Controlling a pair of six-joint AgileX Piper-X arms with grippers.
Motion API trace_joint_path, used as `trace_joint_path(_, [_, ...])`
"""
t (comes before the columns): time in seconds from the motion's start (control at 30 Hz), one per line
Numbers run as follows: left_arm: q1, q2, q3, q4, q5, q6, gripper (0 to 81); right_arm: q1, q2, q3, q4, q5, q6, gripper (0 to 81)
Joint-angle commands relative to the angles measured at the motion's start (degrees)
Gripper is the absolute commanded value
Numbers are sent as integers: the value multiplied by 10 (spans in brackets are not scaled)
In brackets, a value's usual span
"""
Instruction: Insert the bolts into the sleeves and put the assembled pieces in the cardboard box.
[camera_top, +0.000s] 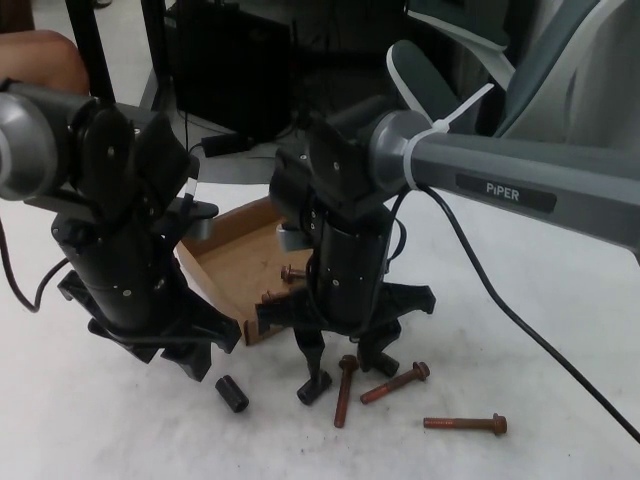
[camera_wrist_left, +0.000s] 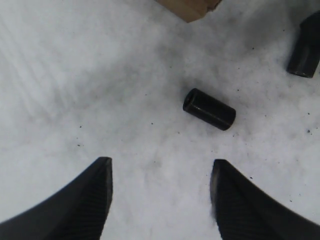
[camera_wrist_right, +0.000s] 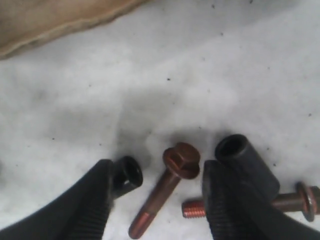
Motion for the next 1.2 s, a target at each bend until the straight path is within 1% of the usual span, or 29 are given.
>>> trace_joint_path(0.0, [1,-10,-1,-1,0,-4,549,3,4,15,12,9,-1,510])
trace_joint_path(0.17, [1,-10,-1,-1,0,-4,549,3,4,24,18,-4,-7,510])
trace_joint_path(0.4, [1,-10,-1,-1,0,-4,549,3,4,24,19,47,-13,510])
trace_joint_path(0.63, [1,-10,-1,3,0,-4,549,-2,4,24,-8,69,-10,510])
trace_joint_path(0.9, [1,-10,-1,3,0,-4,549,-9,4,32,-23,70,0,510])
trace_joint_path(1.03, [1,-10,-1,3,0,-2,549,-9,4,61,-23,68,4,510])
trace_joint_path(1.17, [1,-10,-1,3,0,-2,549,-8,4,94,-31,47,15,510])
